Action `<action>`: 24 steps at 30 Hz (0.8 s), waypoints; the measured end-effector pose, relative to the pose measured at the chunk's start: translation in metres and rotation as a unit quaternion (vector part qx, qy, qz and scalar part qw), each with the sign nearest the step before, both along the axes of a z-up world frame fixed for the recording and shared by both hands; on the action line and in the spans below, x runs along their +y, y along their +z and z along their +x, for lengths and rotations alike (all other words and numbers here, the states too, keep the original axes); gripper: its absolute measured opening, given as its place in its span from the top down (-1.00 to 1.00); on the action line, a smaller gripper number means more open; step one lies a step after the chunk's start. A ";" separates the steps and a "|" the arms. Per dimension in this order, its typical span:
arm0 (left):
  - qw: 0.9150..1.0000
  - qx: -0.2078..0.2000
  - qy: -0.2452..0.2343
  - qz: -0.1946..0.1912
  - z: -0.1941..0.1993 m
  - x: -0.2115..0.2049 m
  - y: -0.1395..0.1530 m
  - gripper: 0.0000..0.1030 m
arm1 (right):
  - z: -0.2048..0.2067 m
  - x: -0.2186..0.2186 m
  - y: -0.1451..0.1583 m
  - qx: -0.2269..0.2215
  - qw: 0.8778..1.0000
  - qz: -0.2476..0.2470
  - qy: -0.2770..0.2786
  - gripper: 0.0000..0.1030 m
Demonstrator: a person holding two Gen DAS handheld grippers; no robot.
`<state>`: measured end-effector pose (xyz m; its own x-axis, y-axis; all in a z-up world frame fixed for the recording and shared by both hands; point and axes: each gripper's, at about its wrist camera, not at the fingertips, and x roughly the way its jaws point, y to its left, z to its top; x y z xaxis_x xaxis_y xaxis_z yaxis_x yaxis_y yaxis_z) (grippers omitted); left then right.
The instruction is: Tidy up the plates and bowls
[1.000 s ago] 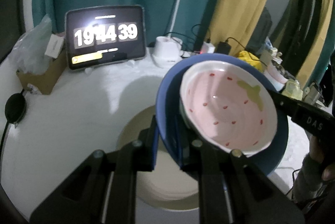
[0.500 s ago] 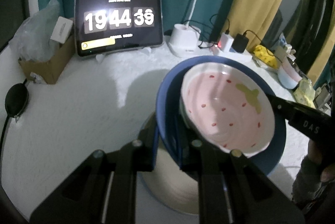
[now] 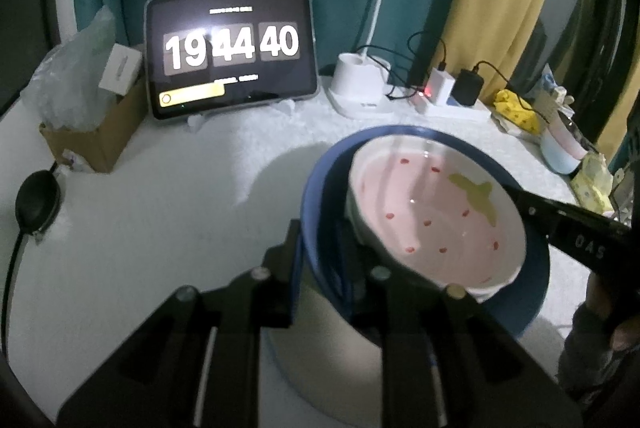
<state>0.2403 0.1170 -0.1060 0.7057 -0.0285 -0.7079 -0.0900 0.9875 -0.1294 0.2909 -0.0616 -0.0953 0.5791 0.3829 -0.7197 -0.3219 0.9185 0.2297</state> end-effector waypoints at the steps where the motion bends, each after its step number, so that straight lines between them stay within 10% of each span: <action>1: 1.000 -0.001 0.000 0.001 -0.001 0.000 0.000 0.66 | 0.000 0.000 0.000 -0.001 1.000 0.001 0.002 0.75; 24: 0.999 -0.023 0.038 0.010 -0.033 0.009 0.006 0.07 | -0.025 -0.014 0.012 -0.014 0.999 -0.024 -0.017 0.05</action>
